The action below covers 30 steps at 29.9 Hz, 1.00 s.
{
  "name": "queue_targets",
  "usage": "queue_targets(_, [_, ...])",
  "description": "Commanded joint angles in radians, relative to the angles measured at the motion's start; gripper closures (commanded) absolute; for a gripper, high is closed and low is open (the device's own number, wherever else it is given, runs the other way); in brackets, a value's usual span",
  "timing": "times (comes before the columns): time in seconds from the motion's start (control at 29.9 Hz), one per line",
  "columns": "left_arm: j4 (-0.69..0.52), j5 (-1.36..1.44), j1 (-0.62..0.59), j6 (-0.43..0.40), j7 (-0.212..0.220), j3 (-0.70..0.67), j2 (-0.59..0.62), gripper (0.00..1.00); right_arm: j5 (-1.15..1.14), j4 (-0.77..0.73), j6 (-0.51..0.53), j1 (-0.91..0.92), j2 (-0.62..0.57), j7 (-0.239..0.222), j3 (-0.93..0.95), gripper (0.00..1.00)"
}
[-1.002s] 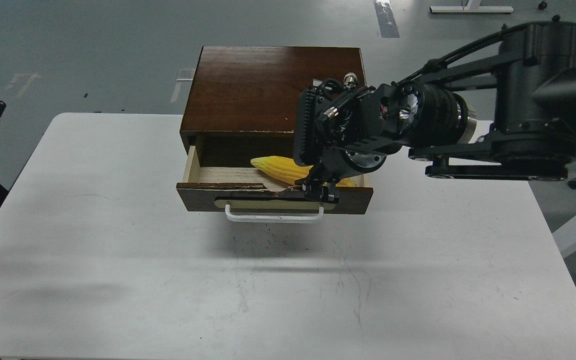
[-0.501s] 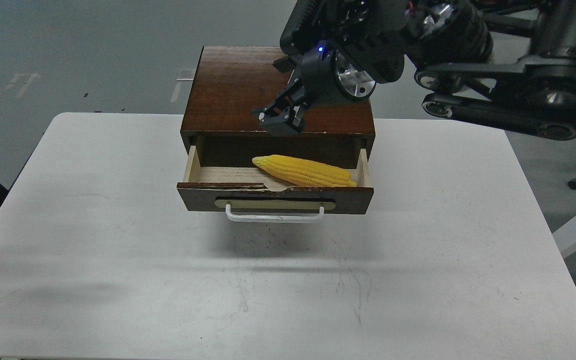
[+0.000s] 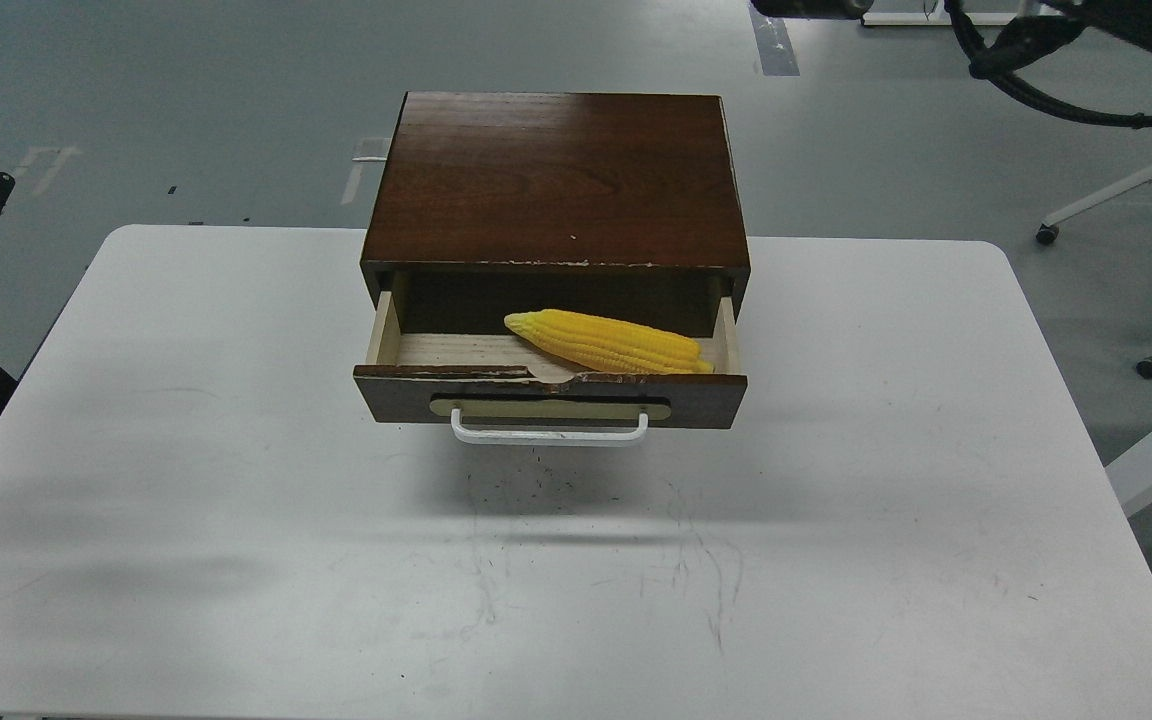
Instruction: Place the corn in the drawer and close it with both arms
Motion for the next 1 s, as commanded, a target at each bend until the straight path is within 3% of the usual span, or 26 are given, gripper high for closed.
queue_targets(0.0, [0.0, 0.004, -0.022, 0.0, 0.001, 0.001, -0.035, 0.02, 0.176, -0.081, -0.007, -0.126, -0.051, 0.002, 0.128, 0.0])
queue_targets(0.2, [0.0, 0.007, -0.041, 0.0, 0.005, 0.001, -0.041, 0.02, 0.4, -0.21, -0.009, -0.275, -0.081, 0.009, 0.266, 0.0])
queue_targets(0.63, [0.005, 0.009, -0.062, 0.0, 0.015, 0.002, -0.154, 0.02, 1.269, -0.443, -0.009, -0.565, -0.044, 0.009, 0.467, 0.0])
queue_targets(0.97, [-0.008, 0.019, -0.052, 0.0, 0.015, 0.021, -0.162, 0.02, 1.327, -0.481, 0.008, -0.747, 0.054, 0.013, 0.649, 0.0])
